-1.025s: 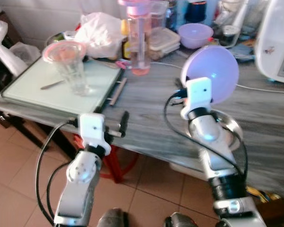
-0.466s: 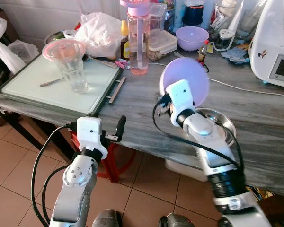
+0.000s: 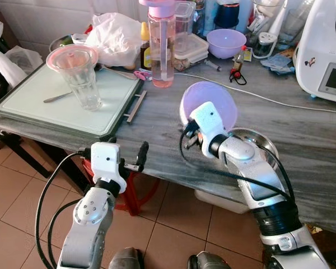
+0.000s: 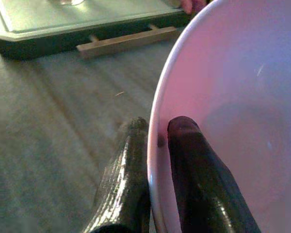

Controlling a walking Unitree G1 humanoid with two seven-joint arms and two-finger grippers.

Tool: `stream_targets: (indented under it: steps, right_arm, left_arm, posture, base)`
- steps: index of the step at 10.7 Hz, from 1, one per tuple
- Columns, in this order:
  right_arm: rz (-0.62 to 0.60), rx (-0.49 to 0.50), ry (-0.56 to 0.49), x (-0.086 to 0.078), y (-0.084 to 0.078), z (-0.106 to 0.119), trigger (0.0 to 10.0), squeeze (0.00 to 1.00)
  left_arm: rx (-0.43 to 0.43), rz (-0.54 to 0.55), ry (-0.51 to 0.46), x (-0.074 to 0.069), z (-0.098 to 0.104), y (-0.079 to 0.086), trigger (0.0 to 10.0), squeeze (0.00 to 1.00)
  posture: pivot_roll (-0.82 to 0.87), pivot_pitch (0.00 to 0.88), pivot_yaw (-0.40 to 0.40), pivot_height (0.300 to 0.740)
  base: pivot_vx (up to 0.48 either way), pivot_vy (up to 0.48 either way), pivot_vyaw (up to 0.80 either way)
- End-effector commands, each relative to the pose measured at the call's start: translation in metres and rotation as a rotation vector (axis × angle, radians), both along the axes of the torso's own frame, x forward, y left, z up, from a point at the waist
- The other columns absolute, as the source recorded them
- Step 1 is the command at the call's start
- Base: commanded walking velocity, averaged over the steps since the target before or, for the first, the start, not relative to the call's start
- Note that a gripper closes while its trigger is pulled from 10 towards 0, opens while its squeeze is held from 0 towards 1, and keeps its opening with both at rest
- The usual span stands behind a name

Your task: Setting the table

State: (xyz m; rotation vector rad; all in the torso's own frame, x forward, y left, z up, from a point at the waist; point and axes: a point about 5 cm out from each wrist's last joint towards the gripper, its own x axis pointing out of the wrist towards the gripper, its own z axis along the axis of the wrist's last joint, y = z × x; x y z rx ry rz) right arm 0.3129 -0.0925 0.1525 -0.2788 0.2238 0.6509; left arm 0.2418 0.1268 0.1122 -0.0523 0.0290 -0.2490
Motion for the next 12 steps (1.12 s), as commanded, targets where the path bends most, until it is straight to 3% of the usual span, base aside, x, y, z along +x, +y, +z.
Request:
stream_targets:
  steps: [1,3,5,6,8,12]
  right_arm:
    - [0.030,-0.002,-0.013,-0.003,0.003,0.005,10.0,0.00]
    - [0.123,0.002,-0.011,-0.008,0.008,0.005,10.0,0.00]
    - [0.097,-0.046,0.017,-0.004,0.003,-0.001,10.0,0.00]
    - [0.102,-0.056,0.028,-0.003,0.000,-0.002,10.0,0.79]
    - [0.102,-0.073,0.009,-0.003,-0.003,0.000,10.0,1.00]
    - [0.080,-0.129,0.021,-0.004,-0.012,-0.003,10.0,1.00]
  left_arm:
    - [-0.001,-0.003,0.001,-0.002,0.002,0.001,10.0,0.00]
    - [0.001,-0.008,0.010,-0.004,0.002,-0.001,10.0,0.00]
    - [0.015,-0.019,0.031,-0.008,-0.002,-0.001,10.0,0.00]
    - [0.038,-0.020,0.036,-0.010,-0.003,0.001,10.0,0.00]
    - [0.031,-0.025,0.045,-0.009,-0.003,0.000,10.0,0.00]
    - [0.016,-0.036,0.062,-0.012,-0.005,-0.003,10.0,0.00]
  posture:
    - [0.04,0.122,0.038,0.740]
    - [0.05,0.126,0.043,0.740]
    - [0.05,0.126,0.046,0.740]
    - [0.05,0.123,0.047,0.740]
    - [0.04,0.125,0.048,0.740]
    - [0.04,0.134,0.049,0.740]
  base:
    - [0.000,0.000,0.00]
    - [0.000,0.000,0.00]
    - [0.000,0.000,0.00]
    - [0.000,0.000,0.00]
    - [0.000,0.000,0.00]
    - [0.000,0.000,0.00]
